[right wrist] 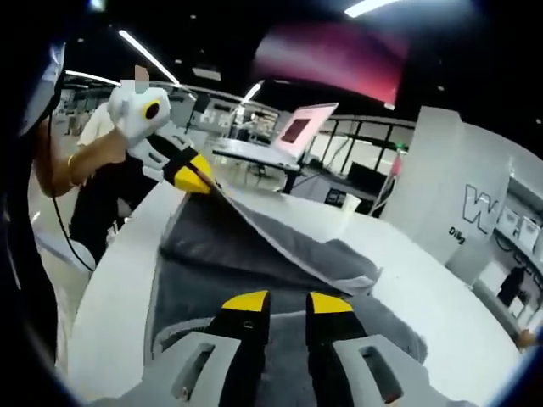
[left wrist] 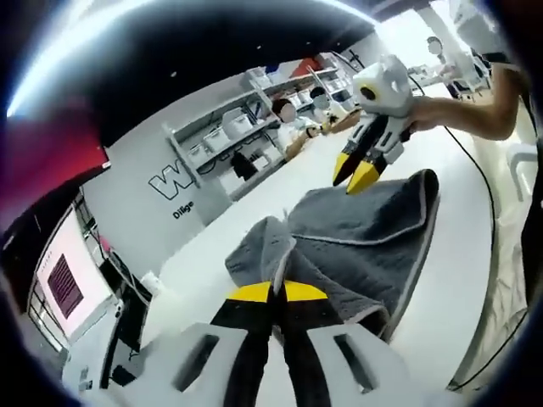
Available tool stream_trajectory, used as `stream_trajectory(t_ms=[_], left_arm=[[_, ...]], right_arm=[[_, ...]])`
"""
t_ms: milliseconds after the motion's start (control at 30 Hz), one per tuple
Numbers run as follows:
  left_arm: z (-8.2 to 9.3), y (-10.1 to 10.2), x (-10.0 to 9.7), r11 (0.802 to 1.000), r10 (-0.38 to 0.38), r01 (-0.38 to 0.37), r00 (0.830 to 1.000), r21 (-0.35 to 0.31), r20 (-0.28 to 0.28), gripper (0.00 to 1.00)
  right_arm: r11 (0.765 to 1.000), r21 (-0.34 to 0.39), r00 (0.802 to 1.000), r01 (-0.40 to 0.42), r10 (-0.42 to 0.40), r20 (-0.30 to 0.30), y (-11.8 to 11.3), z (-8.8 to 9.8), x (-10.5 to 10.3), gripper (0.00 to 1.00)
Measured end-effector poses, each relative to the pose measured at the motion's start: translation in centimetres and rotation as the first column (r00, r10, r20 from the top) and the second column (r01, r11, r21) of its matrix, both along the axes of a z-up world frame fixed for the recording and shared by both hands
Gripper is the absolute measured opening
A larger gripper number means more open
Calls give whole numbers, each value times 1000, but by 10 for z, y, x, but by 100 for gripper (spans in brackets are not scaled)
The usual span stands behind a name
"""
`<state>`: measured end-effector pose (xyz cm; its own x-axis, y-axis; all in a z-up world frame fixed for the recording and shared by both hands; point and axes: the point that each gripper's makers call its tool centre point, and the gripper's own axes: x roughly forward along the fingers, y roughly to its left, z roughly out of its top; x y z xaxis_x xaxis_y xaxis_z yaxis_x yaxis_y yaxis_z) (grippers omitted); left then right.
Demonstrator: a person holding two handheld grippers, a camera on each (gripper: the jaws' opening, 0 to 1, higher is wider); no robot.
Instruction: Open the folded towel by lifting each exposed corner and separating the folded layers until the towel lies flat within the target outline without major curled edges
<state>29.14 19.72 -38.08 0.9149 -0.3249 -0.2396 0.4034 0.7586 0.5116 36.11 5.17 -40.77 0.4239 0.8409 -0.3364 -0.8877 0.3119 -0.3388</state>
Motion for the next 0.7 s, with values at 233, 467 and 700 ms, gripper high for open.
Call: stream_trajectory(t_ms=[233,467,700], left_arm=[[16,21,1,980,53,-46,998,-193,34,2],[17,39,-3,976,98,-89,994,-201,38,2],[14,45,-5,973,110,-101,993,-210,33,2]], right_arm=[[998,-62,1000,-15,16,24,14,-5,22,14],[992,-127,998,-13,20,60,31,-11,50,15],[976,-218,994,3,21,105,46,-27,81,16]])
